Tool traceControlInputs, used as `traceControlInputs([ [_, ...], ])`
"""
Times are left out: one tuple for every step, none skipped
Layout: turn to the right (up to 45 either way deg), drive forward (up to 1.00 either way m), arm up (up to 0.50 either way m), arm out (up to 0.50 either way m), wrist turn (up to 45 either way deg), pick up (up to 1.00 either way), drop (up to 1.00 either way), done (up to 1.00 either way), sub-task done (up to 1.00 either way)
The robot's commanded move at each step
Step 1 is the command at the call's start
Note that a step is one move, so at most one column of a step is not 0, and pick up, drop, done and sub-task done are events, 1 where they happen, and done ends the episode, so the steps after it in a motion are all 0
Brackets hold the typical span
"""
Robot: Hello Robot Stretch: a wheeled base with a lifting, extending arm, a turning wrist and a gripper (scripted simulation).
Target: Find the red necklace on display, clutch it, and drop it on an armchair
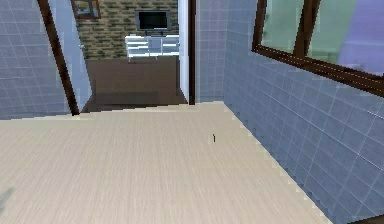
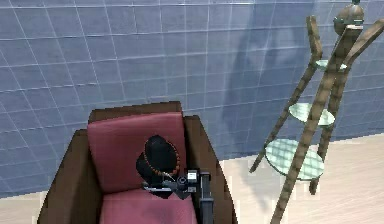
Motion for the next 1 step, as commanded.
traceControlInputs([
  [0.0, 0.0, -0.32, 0.0, 0.0, 0.0, 0.0, 0.0, 0.0],
])
